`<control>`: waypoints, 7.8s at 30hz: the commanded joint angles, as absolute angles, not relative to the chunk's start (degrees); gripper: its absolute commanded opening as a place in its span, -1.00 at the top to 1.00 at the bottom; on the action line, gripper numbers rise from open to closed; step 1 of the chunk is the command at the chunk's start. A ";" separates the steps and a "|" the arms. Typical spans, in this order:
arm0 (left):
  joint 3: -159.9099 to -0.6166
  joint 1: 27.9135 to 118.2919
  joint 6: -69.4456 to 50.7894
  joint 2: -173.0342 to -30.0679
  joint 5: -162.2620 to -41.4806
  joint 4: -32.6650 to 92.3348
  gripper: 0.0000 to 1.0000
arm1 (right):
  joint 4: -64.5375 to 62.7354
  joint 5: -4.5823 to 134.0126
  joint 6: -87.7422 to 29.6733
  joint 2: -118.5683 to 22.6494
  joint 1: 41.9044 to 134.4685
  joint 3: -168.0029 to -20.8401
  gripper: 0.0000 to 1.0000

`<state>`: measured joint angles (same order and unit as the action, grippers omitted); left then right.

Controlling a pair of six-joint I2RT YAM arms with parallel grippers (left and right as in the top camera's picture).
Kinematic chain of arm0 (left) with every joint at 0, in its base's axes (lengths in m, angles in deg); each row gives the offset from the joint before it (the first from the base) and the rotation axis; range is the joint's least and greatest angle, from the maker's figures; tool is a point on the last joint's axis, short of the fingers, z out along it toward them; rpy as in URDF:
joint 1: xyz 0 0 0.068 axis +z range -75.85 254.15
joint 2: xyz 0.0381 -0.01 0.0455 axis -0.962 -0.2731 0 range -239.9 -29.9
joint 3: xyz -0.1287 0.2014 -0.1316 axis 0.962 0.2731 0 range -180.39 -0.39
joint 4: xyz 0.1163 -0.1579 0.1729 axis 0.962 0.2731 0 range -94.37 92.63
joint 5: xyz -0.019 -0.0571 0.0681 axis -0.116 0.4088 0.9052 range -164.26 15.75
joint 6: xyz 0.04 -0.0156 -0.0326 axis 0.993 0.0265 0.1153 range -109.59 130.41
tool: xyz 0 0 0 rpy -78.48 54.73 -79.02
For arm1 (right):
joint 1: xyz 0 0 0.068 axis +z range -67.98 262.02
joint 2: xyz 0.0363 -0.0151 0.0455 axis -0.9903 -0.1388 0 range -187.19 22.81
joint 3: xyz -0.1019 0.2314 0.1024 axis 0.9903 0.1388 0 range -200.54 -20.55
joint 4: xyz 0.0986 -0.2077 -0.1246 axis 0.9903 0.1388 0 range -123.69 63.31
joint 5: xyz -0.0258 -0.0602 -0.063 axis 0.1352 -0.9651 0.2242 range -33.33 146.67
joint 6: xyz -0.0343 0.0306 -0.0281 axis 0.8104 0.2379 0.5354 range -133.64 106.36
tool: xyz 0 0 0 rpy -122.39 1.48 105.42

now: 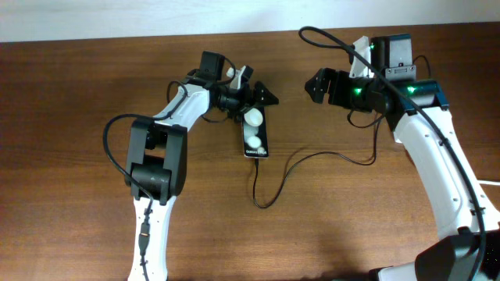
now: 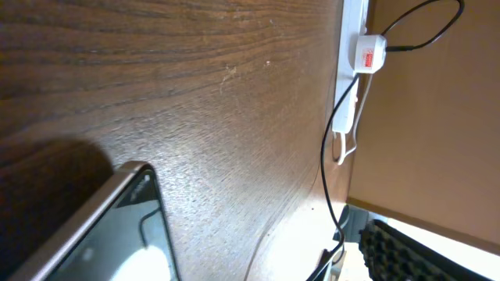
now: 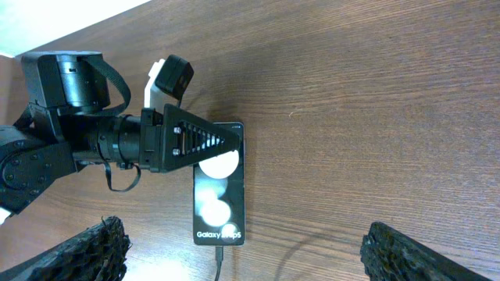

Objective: Plug charger to phone and switch on socket

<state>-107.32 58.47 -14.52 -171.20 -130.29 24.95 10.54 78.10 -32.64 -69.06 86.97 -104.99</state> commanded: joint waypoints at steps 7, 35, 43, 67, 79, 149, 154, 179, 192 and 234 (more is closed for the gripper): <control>-113.22 58.54 -13.73 -173.03 -108.36 41.39 -0.98 | 10.50 77.38 -31.85 -67.75 86.86 -106.10 -0.98; -157.00 58.49 4.54 -173.03 -88.15 79.26 -0.98 | 10.76 77.36 -31.85 -67.75 86.86 -106.10 -0.97; -178.93 58.38 9.98 -171.42 -92.06 92.36 -0.98 | 12.03 76.44 -31.85 -67.77 86.86 -106.10 -0.97; -178.58 58.54 7.43 -171.42 -90.77 92.33 -0.98 | 28.49 92.11 -11.33 -74.90 52.61 -113.58 -0.97; -178.58 58.54 7.43 -171.42 -90.77 92.33 -0.98 | 27.20 81.77 -2.39 -98.81 50.78 -129.60 -0.97; -178.58 58.54 7.43 -171.42 -90.96 92.36 -0.98 | 18.54 95.02 -2.08 -108.82 57.36 -122.06 -0.98; -178.58 58.54 7.43 -171.42 -90.96 92.36 -0.98 | 17.84 87.19 -2.13 -108.82 56.88 -122.17 -0.98; -178.58 58.54 7.43 -171.42 -90.96 92.33 -0.98 | 16.42 88.64 -4.97 -108.82 55.39 -127.74 -0.97; -178.58 58.49 7.40 -171.42 -90.99 92.36 -0.98 | 16.62 90.10 -5.14 -108.82 55.39 -126.76 -0.97; -178.58 58.38 7.43 -171.42 -90.96 92.33 -0.98 | 23.28 83.37 -8.45 -108.47 55.61 -123.02 -0.97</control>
<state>-178.25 58.21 7.80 -173.25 -91.16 92.29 21.67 89.10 -7.09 -106.59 56.75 -124.25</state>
